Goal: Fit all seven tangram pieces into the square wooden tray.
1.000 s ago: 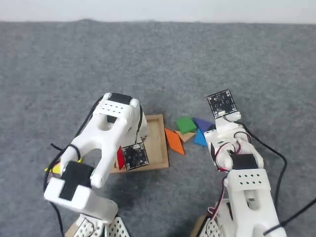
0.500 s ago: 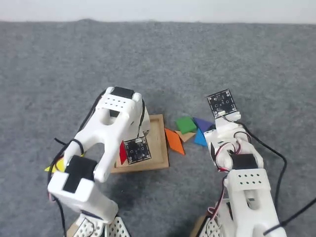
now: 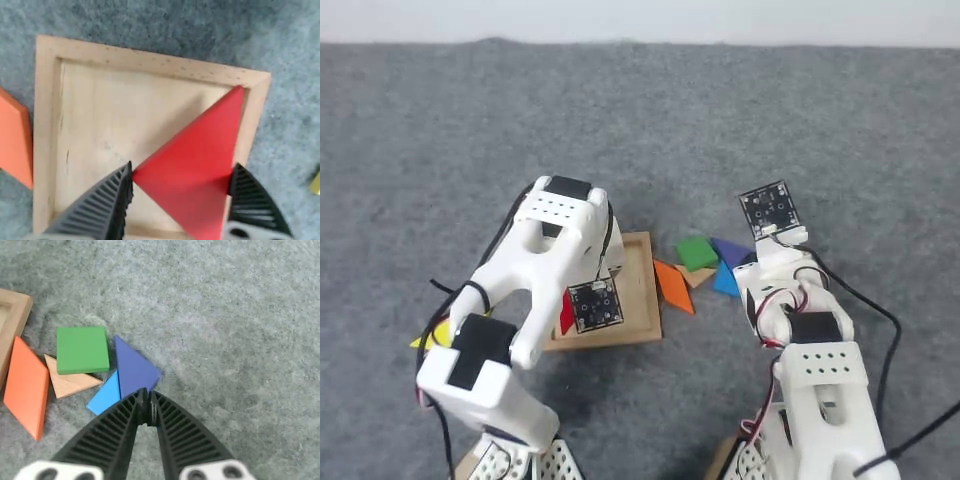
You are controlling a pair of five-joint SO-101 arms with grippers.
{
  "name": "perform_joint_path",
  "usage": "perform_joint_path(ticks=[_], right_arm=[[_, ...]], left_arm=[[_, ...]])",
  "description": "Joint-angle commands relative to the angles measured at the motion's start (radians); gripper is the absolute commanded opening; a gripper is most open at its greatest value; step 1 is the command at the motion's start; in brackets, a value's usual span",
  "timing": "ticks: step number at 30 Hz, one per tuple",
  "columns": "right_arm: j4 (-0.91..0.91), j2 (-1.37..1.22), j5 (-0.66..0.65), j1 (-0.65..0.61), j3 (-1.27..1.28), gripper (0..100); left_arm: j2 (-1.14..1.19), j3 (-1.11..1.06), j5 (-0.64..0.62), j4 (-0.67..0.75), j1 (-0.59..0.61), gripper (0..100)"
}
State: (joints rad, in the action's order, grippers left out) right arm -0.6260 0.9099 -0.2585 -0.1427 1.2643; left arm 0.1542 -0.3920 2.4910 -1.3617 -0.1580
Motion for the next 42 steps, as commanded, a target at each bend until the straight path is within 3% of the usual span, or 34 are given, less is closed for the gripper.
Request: perform_joint_path(ticks=[1, 13, 21, 31, 34, 39, 42], right_arm=[[0.01, 0.007, -0.012, 0.01, -0.061, 0.9], [0.01, 0.007, -0.012, 0.012, -0.061, 0.9], [0.01, 0.007, -0.012, 0.012, -0.061, 0.9], [0.008, 0.007, -0.012, 0.012, -0.061, 0.9], [0.008, 0.007, -0.012, 0.012, -0.061, 0.9], [0.008, 0.007, -0.012, 0.012, -0.061, 0.9], [0.008, 0.007, -0.012, 0.012, -0.061, 0.9]], left_arm=[[-0.008, 0.042, 0.037, -0.015, -0.008, 38], [-0.015, 0.07, 0.034, -0.048, -0.012, 39], [-0.015, 0.302, 0.023, -0.396, 0.14, 39], [-0.15, 0.223, -0.371, -0.391, 0.287, 39], [-0.204, 0.125, -0.442, -0.388, 0.29, 30], [-0.295, -0.031, -0.482, -0.385, 0.264, 2], [-0.338, -0.096, -0.482, -0.382, 0.195, 2]])
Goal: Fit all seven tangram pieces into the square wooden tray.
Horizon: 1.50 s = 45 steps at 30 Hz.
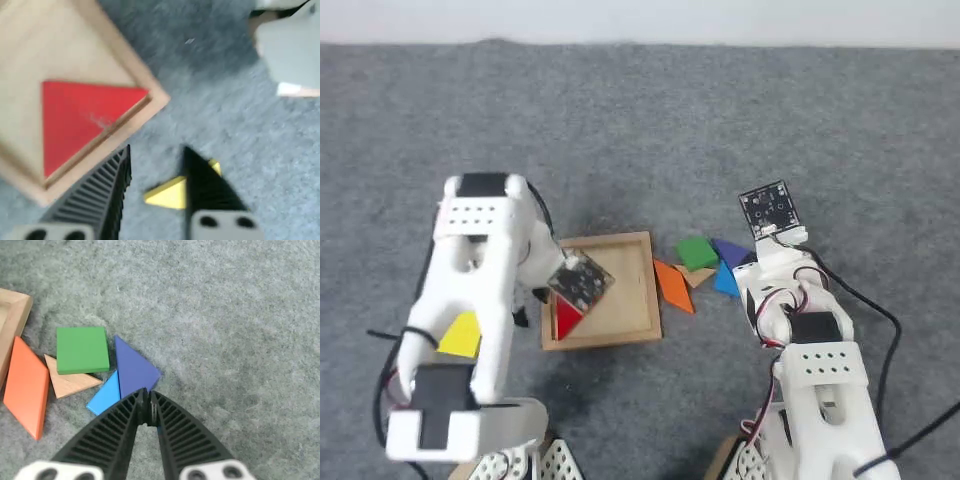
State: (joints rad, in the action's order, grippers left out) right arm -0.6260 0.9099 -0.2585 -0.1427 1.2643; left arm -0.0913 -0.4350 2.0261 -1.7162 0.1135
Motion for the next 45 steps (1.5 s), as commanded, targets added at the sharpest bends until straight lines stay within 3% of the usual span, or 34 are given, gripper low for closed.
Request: perform_joint_path(ticks=[1, 8, 13, 21, 27, 38, 41, 45], right_arm=[[0.008, 0.007, -0.012, 0.012, -0.061, 0.9], [0.008, 0.007, -0.012, 0.012, -0.061, 0.9], [0.008, 0.007, -0.012, 0.012, -0.061, 0.9], [0.008, 0.007, -0.012, 0.045, -0.063, 0.9], [0.008, 0.007, -0.012, 0.044, -0.063, 0.9], [0.008, 0.007, -0.012, 0.044, -0.06, 0.9], [0.008, 0.007, -0.012, 0.044, -0.06, 0.9], [0.008, 0.007, -0.012, 0.044, -0.06, 0.9]], left_arm=[[-0.103, -0.065, -0.018, -0.023, -0.109, 3], [-0.071, -0.11, -0.175, 0.195, -0.27, 3], [0.074, -0.111, -0.178, 0.304, -0.348, 3], [0.288, 0.056, -0.163, 0.275, -0.23, 3], [0.319, 0.09, -0.106, 0.261, -0.227, 3], [0.02, 0.076, -0.1, 0.021, -0.192, 3], [-0.103, 0.027, -0.106, 0.014, -0.104, 3], [-0.226, -0.03, -0.061, 0.025, 0.117, 3]])
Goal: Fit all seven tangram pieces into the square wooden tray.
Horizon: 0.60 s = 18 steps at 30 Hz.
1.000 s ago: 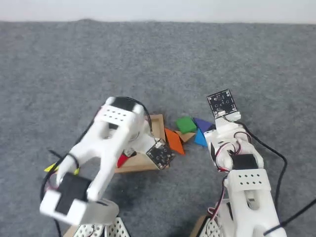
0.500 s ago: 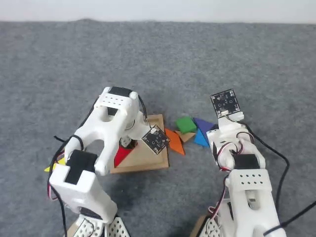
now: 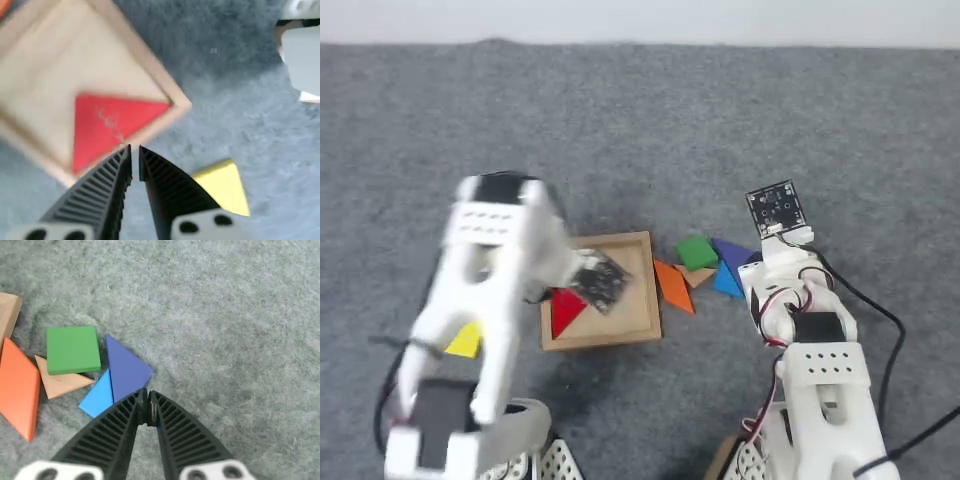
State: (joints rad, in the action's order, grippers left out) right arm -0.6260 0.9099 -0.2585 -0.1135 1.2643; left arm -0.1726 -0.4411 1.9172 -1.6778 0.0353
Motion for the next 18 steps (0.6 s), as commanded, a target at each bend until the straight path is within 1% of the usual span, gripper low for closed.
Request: perform_joint_path(ticks=[1, 4, 7, 9, 12, 15, 18], right_arm=[[0.008, 0.007, -0.012, 0.015, -0.06, 0.9], [0.008, 0.007, -0.012, 0.015, -0.06, 0.9], [0.008, 0.007, -0.012, 0.015, -0.058, 0.9], [0.008, 0.007, -0.012, 0.015, -0.058, 0.9], [0.008, 0.007, -0.012, 0.015, -0.058, 0.9], [0.008, 0.007, -0.012, 0.015, -0.058, 0.9], [0.008, 0.007, -0.012, 0.015, -0.058, 0.9]], left_arm=[[-0.161, -0.033, 0.103, -0.015, 0.253, 3], [-0.176, -0.071, 0.351, -0.015, 0.408, 3], [-0.163, -0.101, 0.608, -0.009, 0.535, 3], [-0.155, -0.107, 0.723, -0.006, 0.597, 3], [-0.138, -0.124, 0.813, 0.041, 0.649, 3], [-0.124, -0.16, 0.821, 0.092, 0.637, 3], [-0.118, -0.191, 0.821, 0.106, 0.628, 3]])
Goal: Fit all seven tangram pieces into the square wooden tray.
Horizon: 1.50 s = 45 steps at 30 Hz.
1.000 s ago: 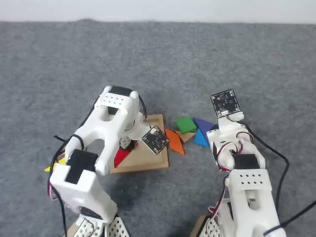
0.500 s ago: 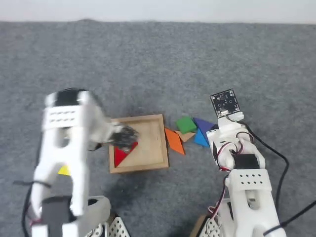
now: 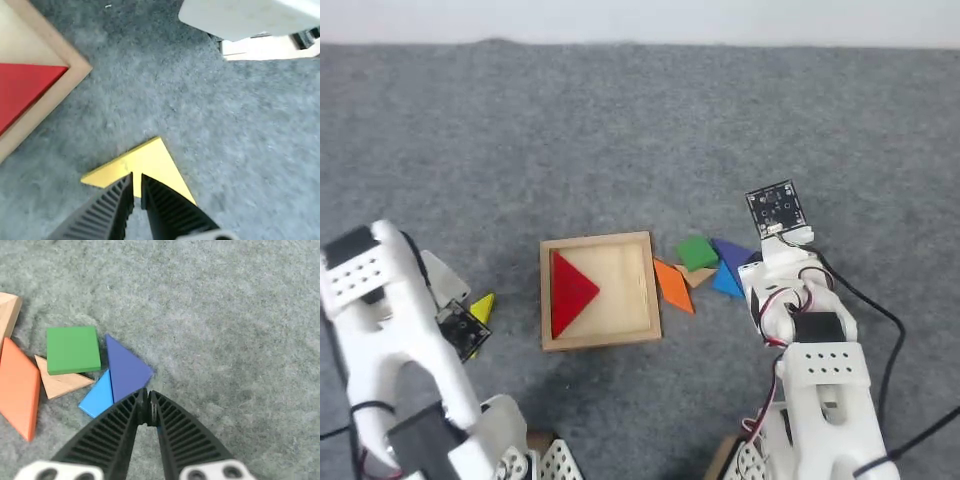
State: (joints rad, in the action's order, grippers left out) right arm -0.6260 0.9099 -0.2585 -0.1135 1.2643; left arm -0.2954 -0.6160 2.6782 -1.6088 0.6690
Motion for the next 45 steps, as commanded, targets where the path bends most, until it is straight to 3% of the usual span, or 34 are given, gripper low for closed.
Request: perform_joint_path(ticks=[1, 10, 18, 34, 38, 45], right_arm=[[0.008, 0.007, -0.012, 0.015, -0.058, 0.9], [0.01, 0.007, -0.012, 0.012, -0.046, 0.9], [0.013, 0.007, -0.012, 0.015, -0.043, 0.9], [0.016, 0.007, -0.012, 0.015, -0.043, 0.9], [0.016, 0.007, -0.012, 0.015, -0.043, 0.9], [0.016, 0.007, -0.012, 0.015, -0.043, 0.9]], left_arm=[[0.008, -0.021, 0.06, 0.035, -0.008, 3], [0.008, -0.148, 0.083, 0.041, 0.028, 3], [-0.002, -0.255, 0.086, 0.278, 0.026, 3], [-0.074, -0.208, 0.054, 0.267, 0.16, 1], [-0.064, -0.171, -0.233, 0.233, 0.176, 1], [-0.064, -0.108, -1.168, 0.275, 0.17, 1]])
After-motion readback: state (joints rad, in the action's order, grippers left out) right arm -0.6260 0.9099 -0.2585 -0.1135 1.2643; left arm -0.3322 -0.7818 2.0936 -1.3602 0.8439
